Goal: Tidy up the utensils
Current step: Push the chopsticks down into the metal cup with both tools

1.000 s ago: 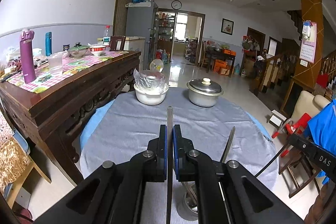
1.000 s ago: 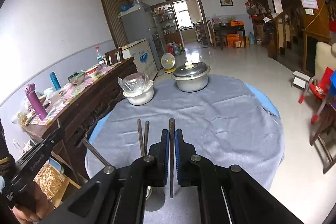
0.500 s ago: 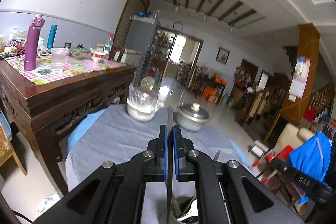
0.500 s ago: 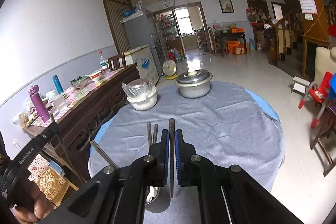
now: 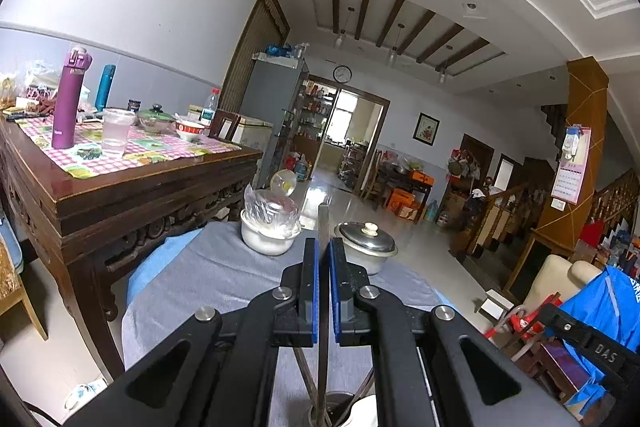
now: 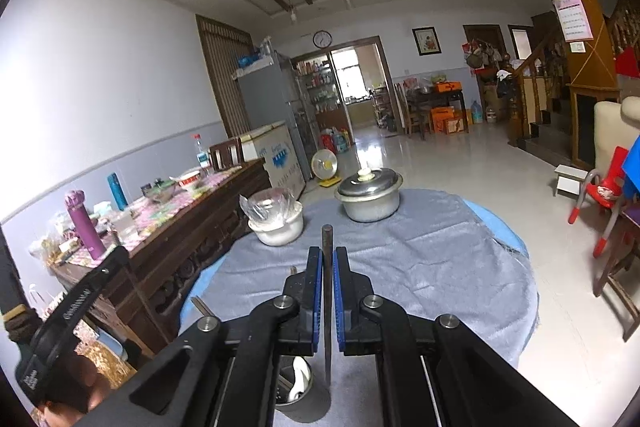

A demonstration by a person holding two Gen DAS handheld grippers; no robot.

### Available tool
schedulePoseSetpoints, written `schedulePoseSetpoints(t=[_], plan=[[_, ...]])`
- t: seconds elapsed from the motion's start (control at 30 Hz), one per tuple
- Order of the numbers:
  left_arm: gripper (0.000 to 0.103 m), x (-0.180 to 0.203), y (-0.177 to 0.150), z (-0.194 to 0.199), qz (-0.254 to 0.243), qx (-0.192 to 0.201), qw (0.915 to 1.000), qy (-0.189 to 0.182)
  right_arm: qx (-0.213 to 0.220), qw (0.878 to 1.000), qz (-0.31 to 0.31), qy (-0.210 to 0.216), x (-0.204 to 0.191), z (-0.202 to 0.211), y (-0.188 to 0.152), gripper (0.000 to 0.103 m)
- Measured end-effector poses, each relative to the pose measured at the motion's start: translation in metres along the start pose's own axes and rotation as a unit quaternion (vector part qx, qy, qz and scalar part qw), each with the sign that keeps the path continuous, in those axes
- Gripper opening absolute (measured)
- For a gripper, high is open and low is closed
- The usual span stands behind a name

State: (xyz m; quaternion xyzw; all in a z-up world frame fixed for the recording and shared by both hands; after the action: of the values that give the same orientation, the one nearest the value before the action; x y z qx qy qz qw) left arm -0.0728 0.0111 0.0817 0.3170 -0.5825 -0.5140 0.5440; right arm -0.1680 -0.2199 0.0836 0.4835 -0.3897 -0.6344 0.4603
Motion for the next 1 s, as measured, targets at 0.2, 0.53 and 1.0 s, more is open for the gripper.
schedulePoseSetpoints(t=[0.2, 0.53, 1.0], plan=[[0.005, 0.006, 0.008, -0.005, -0.006, 0.020, 0.9998, 0.003, 0.024, 1.000, -0.009, 0.009, -0.005, 0.013, 0.008, 0.006], [0.005, 0.011, 0.009, -0.015, -0.016, 0.037, 0.9991, 0.013, 0.029, 0.999, -0.015, 0.024, -0.016, 0.018, 0.010, 0.006], [0.005, 0.009, -0.004, -0.037, -0.016, 0.028, 0.9989, 0.033, 0.009, 1.000, -0.004, 0.028, -0.030, -0.001, -0.006, 0.006]])
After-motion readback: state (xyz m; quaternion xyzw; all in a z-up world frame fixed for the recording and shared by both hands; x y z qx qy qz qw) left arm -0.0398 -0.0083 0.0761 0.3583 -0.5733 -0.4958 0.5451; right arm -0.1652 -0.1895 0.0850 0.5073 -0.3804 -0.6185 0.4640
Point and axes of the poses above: each gripper's, at about its wrist camera, not at the fingertips, and z roughly against the way its jaws point, x to its right, y to its top, the point moved 8 cm from there along -z, roughly the way its jaws point, and after that the axes turned 4 degrees about x, right-handed, at the moved point
